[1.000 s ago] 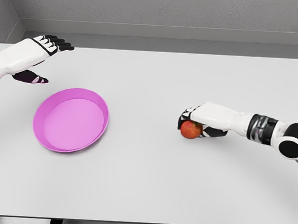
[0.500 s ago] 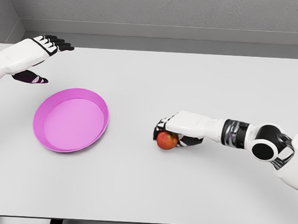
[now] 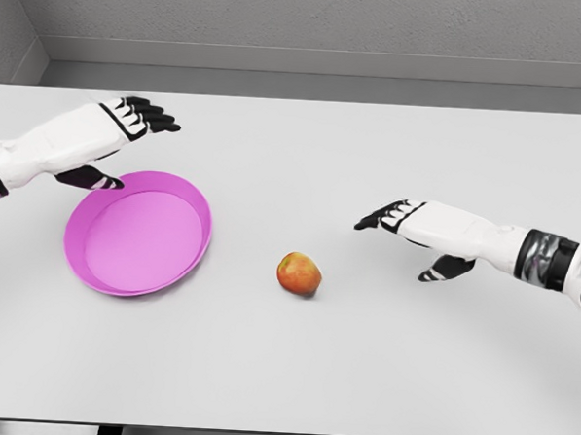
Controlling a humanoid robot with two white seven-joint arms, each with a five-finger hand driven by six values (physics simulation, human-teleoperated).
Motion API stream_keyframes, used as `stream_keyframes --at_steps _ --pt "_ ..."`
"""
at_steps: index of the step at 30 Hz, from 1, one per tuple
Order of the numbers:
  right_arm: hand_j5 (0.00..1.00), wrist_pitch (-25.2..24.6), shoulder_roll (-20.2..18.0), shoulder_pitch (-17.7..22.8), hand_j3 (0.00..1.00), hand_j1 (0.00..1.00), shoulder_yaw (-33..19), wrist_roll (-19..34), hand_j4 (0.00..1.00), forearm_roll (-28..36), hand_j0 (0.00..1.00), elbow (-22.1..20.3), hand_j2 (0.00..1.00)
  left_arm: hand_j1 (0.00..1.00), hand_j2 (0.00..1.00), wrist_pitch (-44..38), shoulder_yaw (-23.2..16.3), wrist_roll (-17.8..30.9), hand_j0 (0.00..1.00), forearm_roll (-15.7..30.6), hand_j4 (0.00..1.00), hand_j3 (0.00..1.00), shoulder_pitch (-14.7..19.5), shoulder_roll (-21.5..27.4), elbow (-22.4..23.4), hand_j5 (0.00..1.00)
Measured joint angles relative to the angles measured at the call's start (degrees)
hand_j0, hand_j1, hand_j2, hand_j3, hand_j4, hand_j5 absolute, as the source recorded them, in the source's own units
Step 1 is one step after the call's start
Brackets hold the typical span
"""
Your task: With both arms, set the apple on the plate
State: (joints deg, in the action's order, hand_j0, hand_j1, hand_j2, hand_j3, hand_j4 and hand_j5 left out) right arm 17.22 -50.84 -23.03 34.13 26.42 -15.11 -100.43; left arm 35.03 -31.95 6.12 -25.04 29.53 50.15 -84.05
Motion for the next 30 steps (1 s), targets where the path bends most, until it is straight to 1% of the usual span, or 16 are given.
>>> stream_keyframes --at_steps 2,4,5,6,8,10,11,12,14,15,16,18,20,22,24,30 --pt "1.0 1.95 -2.39 1.14 1.0 1.0 -6.25 -0.04 1.0 0.35 1.0 0.14 1.0 1.0 1.0 0.0 -1.28 -0.01 1.0 -0.98 1.0 1.0 0.44 -0.36 -2.45 1.0" --pt "1.0 3.82 -3.99 4.92 1.0 1.0 -12.26 -0.05 1.0 0.55 1.0 0.39 1.0 1.0 1.0 0.0 -2.17 -0.02 1.0 -3.14 1.0 1.0 0.53 -1.06 -5.03 1.0" --pt "1.0 4.43 -4.45 5.63 1.0 1.0 -15.07 -0.05 1.0 0.67 1.0 0.51 1.0 1.0 1.0 0.0 -3.18 0.0 1.0 -4.05 1.0 1.0 2.38 -1.4 -6.19 1.0" --pt "1.0 4.86 -4.77 5.63 1.0 1.0 -17.16 -0.05 1.0 0.74 1.0 0.69 1.0 1.0 1.0 0.0 -4.9 0.01 1.0 -4.68 1.0 1.0 4.96 -1.63 -7.26 1.0" --pt "1.0 5.89 -5.23 5.45 1.0 1.0 -19.69 -0.03 1.0 0.82 1.0 1.11 1.0 1.0 1.0 -0.02 -9.52 0.0 1.0 -5.28 1.0 1.0 9.31 -1.98 -8.86 1.0" --pt "1.0 6.77 -5.19 5.71 1.0 1.0 -20.8 0.09 1.0 0.84 1.0 1.41 1.0 1.0 1.0 -0.01 -13.18 0.03 1.0 -6.08 1.0 1.0 11.16 -2.53 -10.32 1.0" --pt "1.0 7.05 -4.95 5.71 1.0 1.0 -21.11 0.19 1.0 0.83 1.0 1.4 1.0 1.0 1.0 0.02 -15.39 0.09 1.0 -7.03 1.0 1.0 14.35 -3.34 -10.93 1.0" --pt "1.0 7.25 -4.76 5.71 1.0 1.0 -21.34 0.27 1.0 0.82 1.0 1.42 1.0 1.0 1.0 -0.02 -17.9 0.04 1.0 -7.27 1.0 1.0 16.26 -4.47 -11.44 1.0" --pt "1.0 7.48 -4.48 5.8 1.0 1.0 -21.61 0.36 1.0 0.82 1.0 1.41 1.0 1.0 1.0 -0.02 -22.54 0.04 1.0 -9.73 1.0 1.0 19.95 -7.08 -12.05 1.0" --pt "1.0 7.41 -4.27 5.8 1.0 1.0 -21.67 0.37 1.0 0.85 1.0 1.52 1.0 1.0 1.0 -0.02 -24.87 0.05 1.0 -11.12 1.0 1.0 21.0 -8.36 -12.19 1.0" --pt "1.0 7.33 -4.07 5.8 1.0 1.0 -21.71 0.39 1.0 0.85 1.0 1.64 1.0 1.0 1.0 -0.01 -26.77 0.06 1.0 -12.17 1.0 1.0 21.36 -9.38 -12.29 1.0" --pt "1.0 7.23 -3.83 5.98 1.0 1.0 -21.75 0.4 1.0 0.85 1.0 1.75 1.0 1.0 1.0 -0.02 -30.35 0.12 1.0 -13.81 1.0 1.0 24.08 -10.66 -12.41 1.0" --pt "1.0 7.17 -3.67 6.33 1.0 1.0 -21.73 0.41 1.0 0.86 1.0 1.79 1.0 1.0 1.0 -0.01 -33.14 0.64 1.0 -16.05 1.0 1.0 24.61 -11.28 -12.44 1.0" --pt "1.0 7.13 -3.58 6.42 1.0 1.0 -21.56 0.41 1.0 0.86 1.0 1.78 1.0 1.0 1.0 -0.01 -35.14 1.05 1.0 -18.25 1.0 1.0 26.01 -11.47 -12.34 1.0" --pt "1.0 7.12 -3.52 6.33 1.0 1.0 -21.47 0.41 1.0 0.86 1.0 1.76 1.0 1.0 1.0 -0.01 -36.77 1.52 1.0 -19.95 1.0 1.0 26.45 -11.59 -12.23 1.0" --pt "1.0 7.1 -3.42 6.51 1.0 1.0 -21.38 0.41 1.0 0.86 1.0 1.67 1.0 1.0 1.0 0.0 -39.58 2.84 1.0 -21.54 1.0 1.0 26.46 -12.51 -11.22 1.0"
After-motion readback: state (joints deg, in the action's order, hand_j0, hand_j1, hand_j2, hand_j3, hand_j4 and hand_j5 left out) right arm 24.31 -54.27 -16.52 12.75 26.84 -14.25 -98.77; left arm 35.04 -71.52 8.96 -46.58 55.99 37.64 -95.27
